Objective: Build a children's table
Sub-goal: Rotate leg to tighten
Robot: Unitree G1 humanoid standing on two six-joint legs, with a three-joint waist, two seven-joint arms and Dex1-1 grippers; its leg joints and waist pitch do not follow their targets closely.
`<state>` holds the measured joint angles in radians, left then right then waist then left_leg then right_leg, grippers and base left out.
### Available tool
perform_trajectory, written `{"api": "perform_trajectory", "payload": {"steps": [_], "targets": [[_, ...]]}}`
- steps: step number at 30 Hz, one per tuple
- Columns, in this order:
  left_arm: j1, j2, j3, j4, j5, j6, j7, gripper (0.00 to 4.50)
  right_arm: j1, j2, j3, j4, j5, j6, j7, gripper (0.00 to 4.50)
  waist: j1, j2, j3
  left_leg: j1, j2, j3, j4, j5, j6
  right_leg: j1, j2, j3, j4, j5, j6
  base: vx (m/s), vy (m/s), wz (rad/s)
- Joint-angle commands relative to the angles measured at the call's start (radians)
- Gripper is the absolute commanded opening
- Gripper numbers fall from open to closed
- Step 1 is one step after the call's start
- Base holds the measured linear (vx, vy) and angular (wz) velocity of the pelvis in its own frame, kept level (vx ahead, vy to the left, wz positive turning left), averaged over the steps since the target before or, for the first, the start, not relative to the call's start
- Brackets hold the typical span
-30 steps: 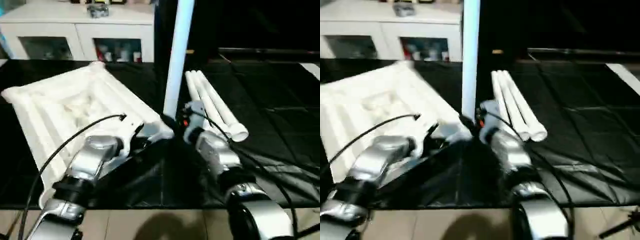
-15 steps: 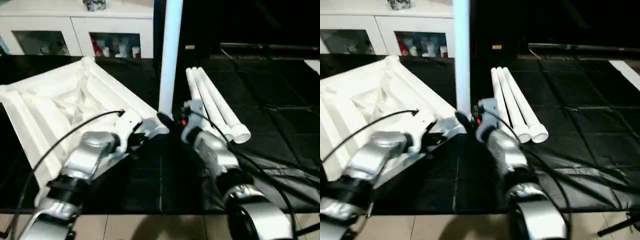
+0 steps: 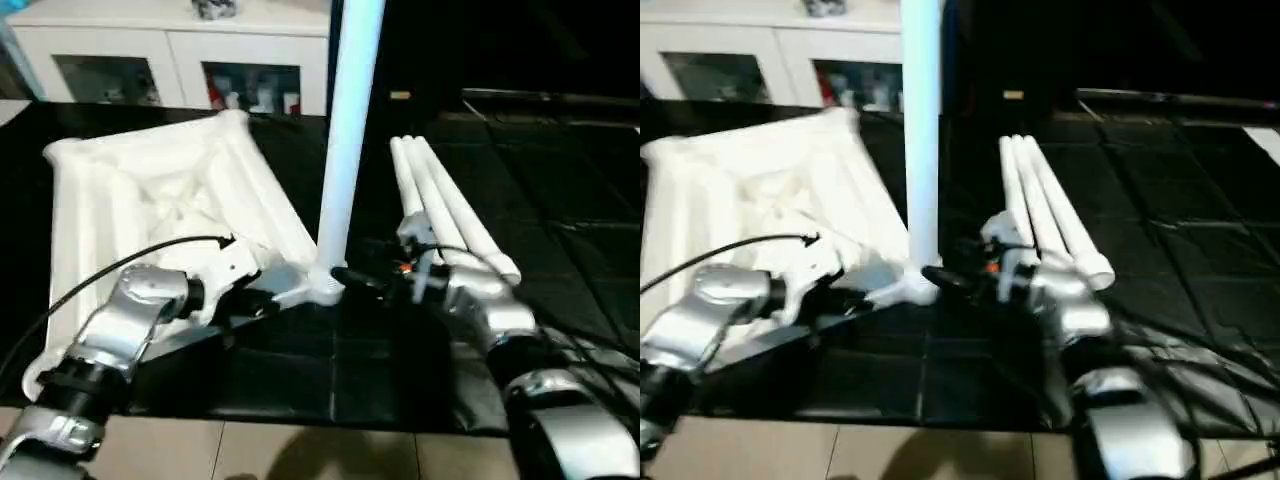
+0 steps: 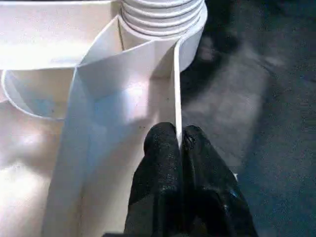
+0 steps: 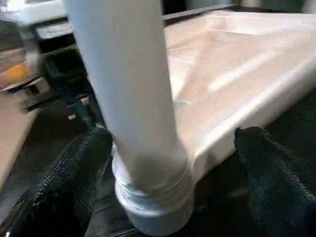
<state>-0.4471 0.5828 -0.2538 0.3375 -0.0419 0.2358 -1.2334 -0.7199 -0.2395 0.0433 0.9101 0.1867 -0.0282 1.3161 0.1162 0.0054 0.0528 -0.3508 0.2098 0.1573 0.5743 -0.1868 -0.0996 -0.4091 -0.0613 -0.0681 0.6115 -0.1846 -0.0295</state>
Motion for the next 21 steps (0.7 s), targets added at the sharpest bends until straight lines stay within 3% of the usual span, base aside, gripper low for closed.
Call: {"api": "perform_trajectory", "payload": {"steps": [1,5,6,8,9,19,21], "targets": [[-0.003,0.008,-0.044,-0.010,-0.005,-0.035,-0.080,0.00,-0.024,-0.003,0.024,-0.017,-0.003,0.020,0.086,4.29,-0.003,0.008,-0.067,0.001,0.022,0.011,-0.057,-0.167,0.067,0.061,-0.070,0.044,-0.056,-0.085,-0.268,0.000,0.000,0.00],[-0.009,0.032,-0.062,-0.004,-0.009,-0.051,-0.137,0.00,-0.046,0.000,0.062,-0.005,-0.014,0.041,0.191,4.29,-0.001,0.006,-0.067,0.001,0.024,0.008,-0.058,-0.161,0.062,0.060,-0.072,0.043,-0.054,-0.106,-0.266,0.000,0.000,0.00],[-0.014,0.037,-0.069,0.000,-0.005,-0.061,-0.149,0.00,-0.052,0.010,0.077,0.008,-0.023,0.042,0.216,4.29,-0.001,0.000,-0.066,0.000,0.024,0.009,-0.058,-0.163,0.062,0.061,-0.073,0.044,-0.056,-0.118,-0.262,0.000,0.000,0.00],[-0.023,0.040,-0.078,0.010,0.002,-0.074,-0.155,0.00,-0.058,0.019,0.090,0.027,-0.034,0.034,0.232,4.29,0.000,0.003,-0.066,0.000,0.024,0.009,-0.058,-0.162,0.060,0.059,-0.075,0.045,-0.056,-0.134,-0.259,0.000,0.000,0.00],[-0.026,0.041,-0.082,0.014,0.004,-0.083,-0.160,0.00,-0.060,0.023,0.095,0.034,-0.037,0.032,0.239,4.11,-0.002,-0.005,-0.065,0.000,0.024,0.010,-0.059,-0.160,0.059,0.059,-0.074,0.045,-0.056,-0.138,-0.258,0.000,0.000,0.00],[-0.032,0.038,-0.093,0.026,0.010,-0.110,-0.190,0.00,-0.073,0.035,0.118,0.061,-0.040,0.022,0.284,3.42,0.003,0.000,-0.068,0.001,0.025,0.009,-0.058,-0.146,0.057,0.059,-0.076,0.045,-0.051,-0.117,-0.257,0.000,0.000,0.00],[-0.034,0.039,-0.095,0.031,0.011,-0.115,-0.192,0.00,-0.076,0.036,0.115,0.067,-0.040,0.020,0.288,3.08,0.005,0.001,-0.069,0.001,0.024,0.009,-0.057,-0.141,0.055,0.059,-0.075,0.044,-0.050,-0.113,-0.257,0.000,0.000,0.00]]}}
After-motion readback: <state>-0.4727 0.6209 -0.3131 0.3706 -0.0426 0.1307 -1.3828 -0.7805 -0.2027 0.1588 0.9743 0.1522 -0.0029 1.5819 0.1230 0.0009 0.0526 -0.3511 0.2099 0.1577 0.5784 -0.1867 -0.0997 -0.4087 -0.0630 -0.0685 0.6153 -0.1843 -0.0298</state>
